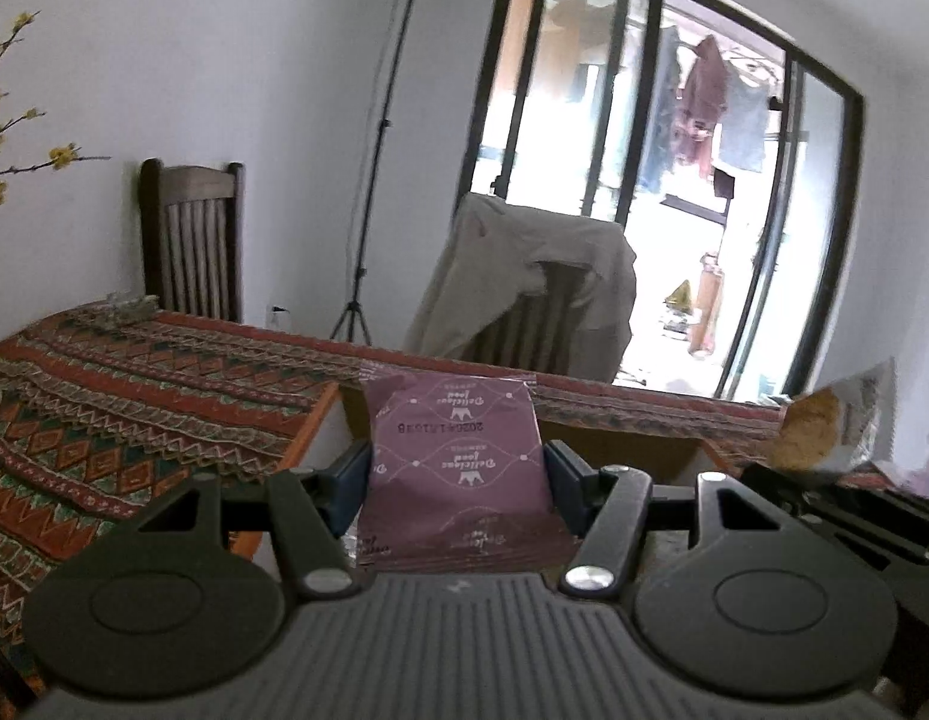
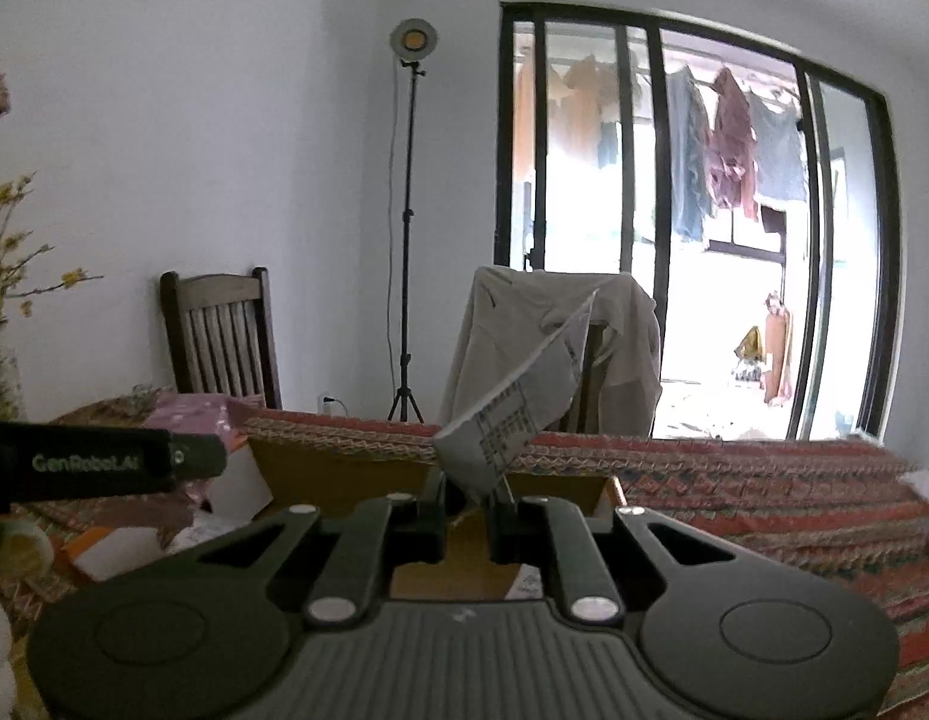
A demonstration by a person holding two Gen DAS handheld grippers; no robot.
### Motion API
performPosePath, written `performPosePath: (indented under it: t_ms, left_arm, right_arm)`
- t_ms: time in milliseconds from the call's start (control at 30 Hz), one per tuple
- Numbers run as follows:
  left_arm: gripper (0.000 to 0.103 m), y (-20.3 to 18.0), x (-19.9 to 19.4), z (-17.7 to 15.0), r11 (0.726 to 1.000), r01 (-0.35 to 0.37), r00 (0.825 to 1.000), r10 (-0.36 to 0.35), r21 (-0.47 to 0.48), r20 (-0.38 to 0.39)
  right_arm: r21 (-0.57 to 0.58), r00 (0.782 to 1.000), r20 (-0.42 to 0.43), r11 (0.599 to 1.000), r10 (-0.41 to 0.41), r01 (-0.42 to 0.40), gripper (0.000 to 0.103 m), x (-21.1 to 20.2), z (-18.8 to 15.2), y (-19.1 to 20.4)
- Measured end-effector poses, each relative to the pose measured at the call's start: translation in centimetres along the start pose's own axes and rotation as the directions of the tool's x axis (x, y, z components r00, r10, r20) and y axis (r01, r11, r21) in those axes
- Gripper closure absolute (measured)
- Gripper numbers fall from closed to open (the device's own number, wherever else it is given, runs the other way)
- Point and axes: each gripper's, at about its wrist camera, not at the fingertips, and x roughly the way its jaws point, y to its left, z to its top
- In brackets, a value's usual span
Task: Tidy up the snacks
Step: 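Carry both held packets into the cardboard box and open both grippers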
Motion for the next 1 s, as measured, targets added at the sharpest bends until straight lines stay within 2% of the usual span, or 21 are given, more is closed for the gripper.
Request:
performPosePath:
  t_ms: [233, 600, 633, 667, 700, 733, 767, 800, 867, 1000]
  left_arm:
    - [0.040, 0.8, 2.4, -1.1, 1.000, -0.007, 0.999, 0.008, 0.022, -0.042]
    - [0.039, 0.9, 2.5, -2.3, 0.999, -0.013, 0.999, 0.014, 0.030, -0.042]
    - [0.034, 1.0, 2.4, -2.3, 1.000, -0.012, 0.999, 0.013, 0.025, -0.035]
    - [0.029, 1.1, 2.3, -2.3, 1.000, -0.008, 1.000, 0.009, 0.020, -0.030]
    - [0.017, 1.2, 2.2, -2.1, 1.000, -0.007, 1.000, 0.007, 0.014, -0.020]
    - [0.011, 1.3, 2.0, -2.1, 1.000, -0.010, 1.000, 0.010, 0.006, -0.006]
    - [0.000, 1.4, 1.7, -2.2, 1.000, -0.015, 1.000, 0.015, 0.001, 0.007]
    - [0.000, 1.4, 1.5, -2.2, 1.000, -0.020, 0.999, 0.021, -0.004, 0.024]
    - [0.000, 1.3, 1.3, -2.1, 1.000, -0.027, 0.999, 0.027, -0.001, 0.035]
    - [0.000, 1.0, 1.3, -2.3, 1.000, -0.029, 0.999, 0.029, 0.009, 0.029]
  right_arm:
    - [-0.010, 0.998, -0.060, 1.000, -0.003, 0.002, 0.091, 1.6, -1.8, -0.3]
    - [-0.038, 0.996, -0.089, 0.999, 0.002, -0.005, 0.089, 1.5, -2.5, 0.2]
    - [-0.039, 0.996, -0.089, 0.999, 0.000, -0.003, 0.086, 1.5, -2.6, 0.2]
    - [-0.038, 0.996, -0.091, 0.999, -0.001, -0.002, 0.073, 1.6, -2.5, 0.2]
    - [-0.035, 0.996, -0.091, 0.999, -0.002, -0.001, 0.052, 1.6, -2.5, 0.1]
    - [-0.031, 0.996, -0.089, 1.000, 0.000, -0.002, 0.041, 1.5, -2.5, 0.0]
    - [-0.027, 0.997, -0.083, 1.000, 0.000, -0.003, 0.021, 1.4, -2.6, 0.0]
    - [-0.025, 0.997, -0.078, 1.000, -0.003, 0.001, 0.006, 1.3, -2.6, 0.0]
    - [-0.021, 0.998, -0.066, 1.000, -0.014, 0.013, 0.000, 1.2, -2.6, -0.1]
    - [-0.021, 0.997, -0.077, 0.999, -0.026, 0.025, 0.000, 1.3, -2.8, -0.1]
